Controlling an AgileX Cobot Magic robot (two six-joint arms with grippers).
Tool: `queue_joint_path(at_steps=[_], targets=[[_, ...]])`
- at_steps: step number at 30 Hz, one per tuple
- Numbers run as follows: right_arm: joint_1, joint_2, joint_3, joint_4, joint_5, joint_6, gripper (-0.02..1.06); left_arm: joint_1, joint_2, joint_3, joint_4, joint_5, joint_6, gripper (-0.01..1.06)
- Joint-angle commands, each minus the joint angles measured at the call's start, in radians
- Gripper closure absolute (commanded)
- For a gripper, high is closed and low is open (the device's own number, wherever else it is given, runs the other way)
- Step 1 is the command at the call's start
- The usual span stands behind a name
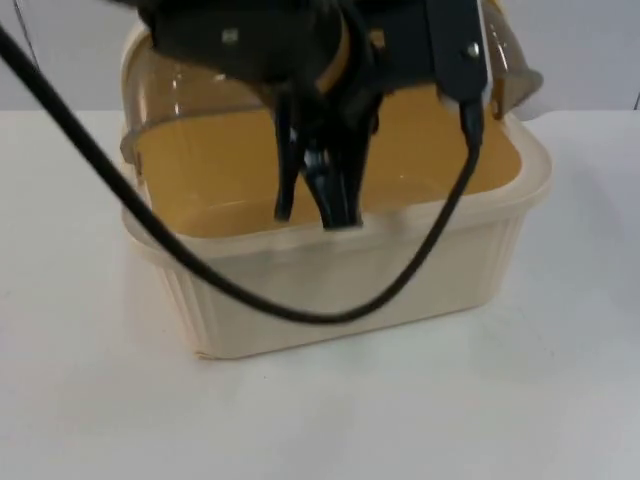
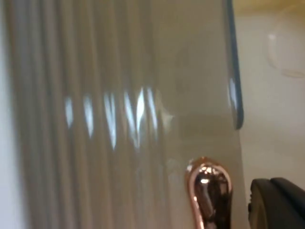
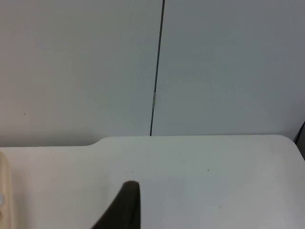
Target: Open the box lid with the left hand, place the block into the box with the right hand, then close the box lid with the left hand.
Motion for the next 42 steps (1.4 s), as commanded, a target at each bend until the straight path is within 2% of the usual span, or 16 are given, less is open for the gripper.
queue_joint_path(at_steps=[1,5,10,19,27,31,34,38,42], targets=[[-0.006,-0.003,-0.005,-0.004,-0.001,-0.001,0.06,0.019,-0.012,-0.027,-0.075,0.043,0.054,1.05],[-0.006,-0.003,-0.005,-0.004,-0.001,-0.001,0.06,0.046,-0.012,-0.076,-0.148,0.069,0.110,1.05],[-0.006,-0.003,-0.005,-0.004,-0.001,-0.001,0.06,0.090,-0.012,-0.131,-0.242,0.071,0.112,1.05],[-0.006,-0.003,-0.005,-0.004,0.004,-0.001,0.06,0.172,-0.012,-0.155,-0.266,0.057,-0.021,1.05],[-0.006,-0.003,-0.005,-0.004,0.004,-0.001,0.06,0.154,-0.038,-0.155,-0.321,0.130,0.007,1.05],[-0.006,-0.003,-0.005,-0.004,-0.003,-0.001,0.06,0.119,-0.075,-0.155,-0.370,0.229,0.015,1.05],[-0.006,-0.003,-0.005,-0.004,-0.005,-0.001,0.06,0.101,-0.107,-0.155,-0.392,0.251,0.031,1.05],[-0.006,-0.003,-0.005,-0.004,-0.007,-0.001,0.06,0.095,-0.206,-0.155,-0.492,0.202,0.025,1.05],[-0.006,-0.003,-0.005,-0.002,-0.007,0.003,0.06,0.102,-0.288,-0.155,-0.491,0.144,-0.009,1.05]])
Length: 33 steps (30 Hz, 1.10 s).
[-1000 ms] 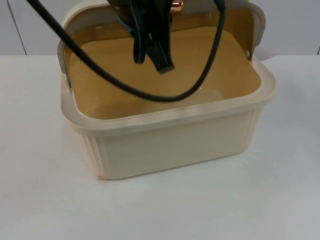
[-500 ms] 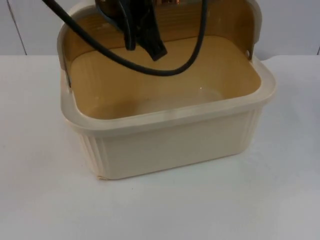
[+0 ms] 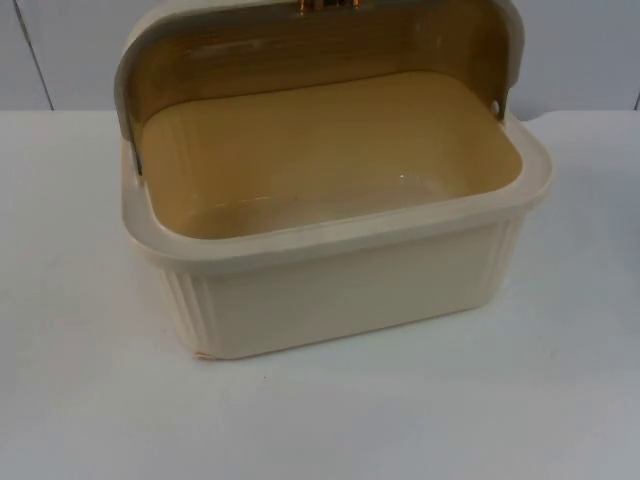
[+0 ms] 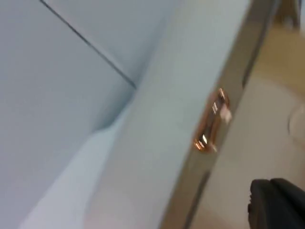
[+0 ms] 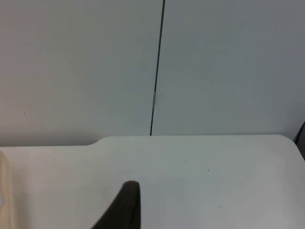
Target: Open the box lid with the left hand, place the block into the box with the right hand, then close the box lid with the left hand.
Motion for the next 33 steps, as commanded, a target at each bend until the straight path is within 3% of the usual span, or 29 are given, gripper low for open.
queue_joint_path(at_steps=[1,5,9,10,15,17,19,21,26,27,29,32,33], targets=[[-0.006,-0.003,-0.005,-0.002,-0.009,0.010,0.06,-0.001,-0.049,-0.007,0.004,-0.041,-0.031,1.05],[-0.006,-0.003,-0.005,-0.002,-0.009,0.010,0.06,-0.001,-0.129,-0.007,0.087,-0.103,-0.083,1.05],[-0.006,-0.003,-0.005,-0.002,-0.009,0.010,0.06,-0.001,-0.222,-0.007,0.333,-0.142,-0.280,1.05],[-0.006,-0.003,-0.005,-0.002,-0.009,0.010,0.06,-0.001,-0.222,-0.007,0.333,-0.142,-0.280,1.05],[-0.006,-0.003,-0.005,-0.002,-0.009,0.010,0.06,0.002,-0.307,-0.007,0.776,-0.103,-0.648,1.05],[-0.006,-0.003,-0.005,-0.002,-0.009,0.010,0.06,0.016,-0.320,-0.007,0.842,-0.087,-0.717,1.05],[-0.006,-0.003,-0.005,-0.002,-0.009,0.010,0.06,0.098,-0.347,-0.007,0.878,-0.086,-0.834,1.05],[-0.006,-0.003,-0.005,-0.002,-0.009,0.010,0.06,0.114,-0.351,-0.007,0.875,-0.091,-0.851,1.05],[-0.006,-0.003,-0.005,0.003,-0.019,0.009,0.06,0.429,-0.366,-0.007,0.568,-0.252,-0.817,1.05],[-0.006,-0.003,-0.005,0.003,-0.019,0.009,0.06,0.429,-0.366,-0.007,0.568,-0.252,-0.817,1.05],[-0.006,-0.003,-0.005,0.005,-0.023,0.009,0.06,0.535,-0.356,-0.007,0.354,-0.280,-0.734,1.05],[-0.006,-0.003,-0.005,0.005,-0.025,0.009,0.06,0.642,-0.317,-0.007,0.013,-0.240,-0.474,1.05],[-0.006,-0.003,-0.005,0.005,-0.025,0.009,0.06,0.642,-0.317,-0.007,0.013,-0.240,-0.474,1.05]])
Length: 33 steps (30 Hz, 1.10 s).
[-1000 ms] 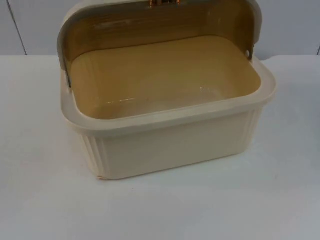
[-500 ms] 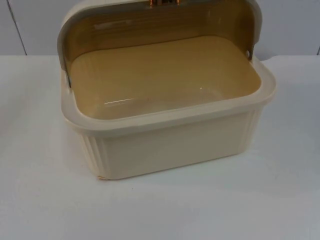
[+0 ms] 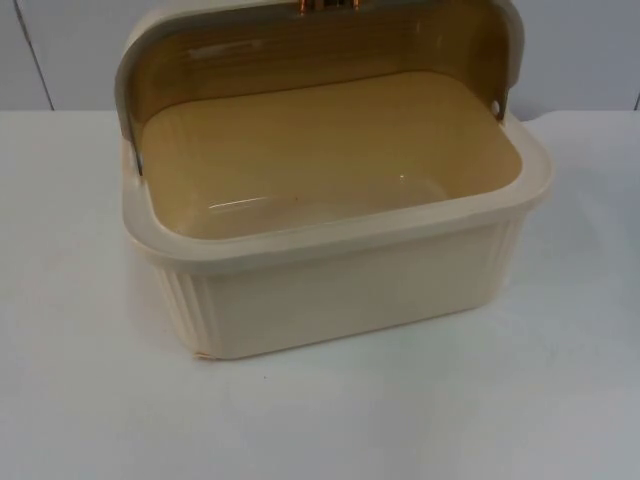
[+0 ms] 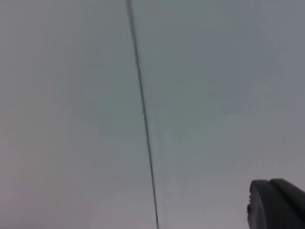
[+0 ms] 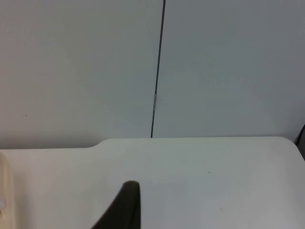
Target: Open the box lid with the left hand, place the block into the box with the right hand, then close the box lid with the left hand.
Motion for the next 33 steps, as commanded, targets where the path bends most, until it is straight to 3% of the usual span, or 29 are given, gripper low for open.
queue_joint_path(at_steps=[1,3,6,21,24,26,27,30,33], targets=[[-0.006,-0.003,-0.005,0.005,-0.022,0.006,0.06,0.047,0.031,-0.005,-0.258,0.041,0.185,1.05],[-0.006,-0.003,-0.005,0.007,-0.026,0.007,0.06,0.067,0.076,-0.005,-0.410,0.107,0.329,1.05],[-0.006,-0.003,-0.005,0.007,-0.026,0.010,0.06,0.067,0.127,-0.005,-0.478,0.173,0.446,1.05],[-0.006,-0.003,-0.005,0.007,-0.013,0.015,0.06,0.056,0.190,0.000,-0.511,0.230,0.464,1.03],[-0.006,-0.003,-0.005,0.009,-0.013,0.015,0.06,0.005,0.192,0.008,-0.461,0.227,0.464,0.81],[-0.006,-0.003,-0.005,0.016,-0.013,0.015,0.06,-0.030,0.192,0.008,-0.450,0.220,0.464,0.53],[-0.006,-0.003,-0.005,0.016,-0.013,0.015,0.06,-0.030,0.192,0.008,-0.450,0.220,0.464,0.53],[-0.006,-0.003,-0.005,0.021,-0.007,0.015,0.06,-0.057,0.192,0.008,-0.451,0.220,0.464,0.04],[-0.006,-0.003,-0.005,0.021,-0.006,0.015,0.06,-0.057,0.192,0.008,-0.463,0.225,0.462,0.00]])
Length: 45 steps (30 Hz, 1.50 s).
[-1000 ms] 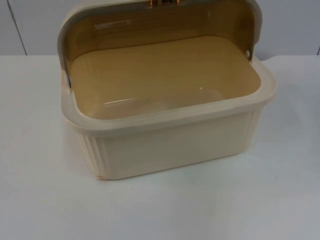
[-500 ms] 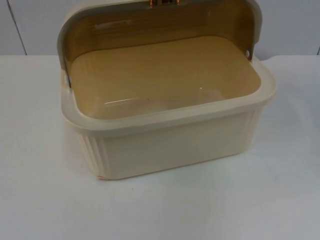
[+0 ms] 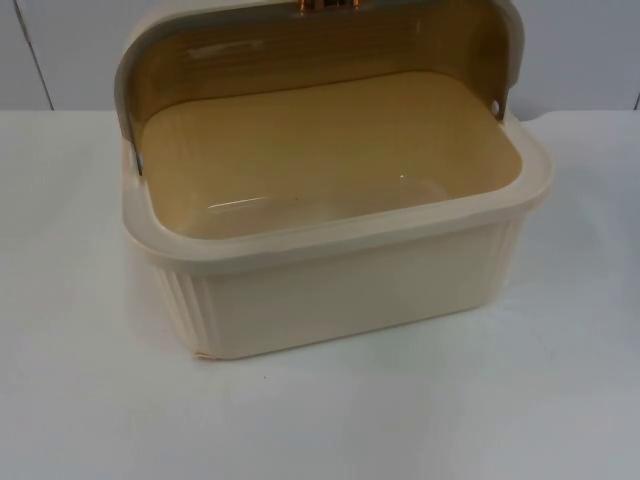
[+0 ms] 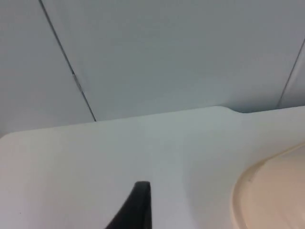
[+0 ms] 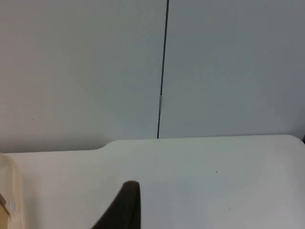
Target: Open the box lid with the left hand, place the block into the box with the right hand, then close the box lid with the left hand.
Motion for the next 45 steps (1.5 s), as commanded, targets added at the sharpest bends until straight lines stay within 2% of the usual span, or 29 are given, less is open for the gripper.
queue_joint_path(at_steps=[1,8,15,20,24,31,45], targets=[[-0.006,-0.003,-0.005,0.003,0.002,-0.001,0.06,-0.006,0.000,0.004,-0.004,-0.002,-0.001,0.00],[-0.006,-0.003,-0.005,0.003,0.010,-0.006,0.06,-0.006,-0.043,0.004,-0.025,0.035,-0.001,0.00],[-0.006,-0.003,-0.005,0.003,0.012,-0.006,0.06,-0.006,-0.182,0.004,-0.015,0.058,0.026,0.00],[-0.006,-0.003,-0.005,0.003,0.012,-0.006,0.06,-0.006,-0.278,0.004,0.050,0.068,0.026,0.00],[-0.006,-0.003,-0.004,0.003,0.012,0.009,0.06,-0.006,-0.363,0.004,0.144,0.066,-0.041,0.00],[-0.006,0.037,0.017,0.003,0.012,0.033,0.06,-0.006,-0.383,0.014,0.137,0.070,-0.065,0.00],[-0.006,0.339,0.068,0.003,-0.167,0.124,0.06,-0.006,-0.379,0.034,0.171,0.042,-0.069,0.00]])
